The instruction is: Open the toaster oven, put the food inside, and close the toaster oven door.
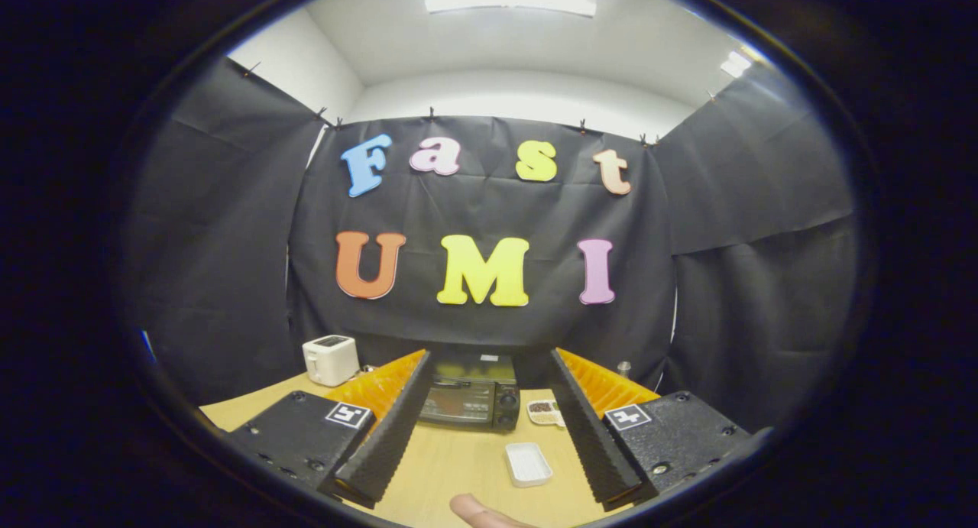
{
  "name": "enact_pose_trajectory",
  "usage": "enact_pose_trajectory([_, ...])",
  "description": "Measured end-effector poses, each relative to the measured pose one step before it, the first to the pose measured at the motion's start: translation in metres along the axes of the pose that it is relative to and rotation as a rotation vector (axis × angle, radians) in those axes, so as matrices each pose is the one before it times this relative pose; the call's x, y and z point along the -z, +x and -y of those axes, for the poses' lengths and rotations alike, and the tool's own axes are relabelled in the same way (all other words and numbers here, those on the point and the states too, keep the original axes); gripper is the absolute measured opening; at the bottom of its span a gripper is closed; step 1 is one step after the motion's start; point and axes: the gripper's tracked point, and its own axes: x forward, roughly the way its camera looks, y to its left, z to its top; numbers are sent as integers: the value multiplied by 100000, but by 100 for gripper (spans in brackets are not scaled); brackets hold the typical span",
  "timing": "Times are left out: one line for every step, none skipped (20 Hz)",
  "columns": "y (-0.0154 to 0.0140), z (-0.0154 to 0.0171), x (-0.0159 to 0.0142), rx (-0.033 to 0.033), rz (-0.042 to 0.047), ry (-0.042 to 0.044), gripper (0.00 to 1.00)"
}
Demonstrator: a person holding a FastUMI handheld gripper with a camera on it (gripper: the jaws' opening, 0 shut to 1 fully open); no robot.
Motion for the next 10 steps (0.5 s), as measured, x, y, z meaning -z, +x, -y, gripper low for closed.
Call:
enact_pose_trajectory([-108,-9,69,-3,165,128,96])
enact_pose_trajectory([-140,-140,13,-495,159,62,96])
enact_pose_trajectory([-70,-38,153,-255,-175,0,96])
enact_pose_trajectory([-61,-9,41,-40,-49,61,96])
enact_pose_trajectory([-33,104,56,1,141,121,96])
enact_pose_trajectory([-78,34,85,140,-90,245,96])
enact_pose_trajectory([77,-30,283,43,-182,398,96])
enact_pose_trajectory([-11,-58,114,-239,-227,110,96])
enact_pose_trajectory([17,-81,85,-219,-296,-71,96])
enact_pose_trajectory([6,-42,99,6,-364,-152,96])
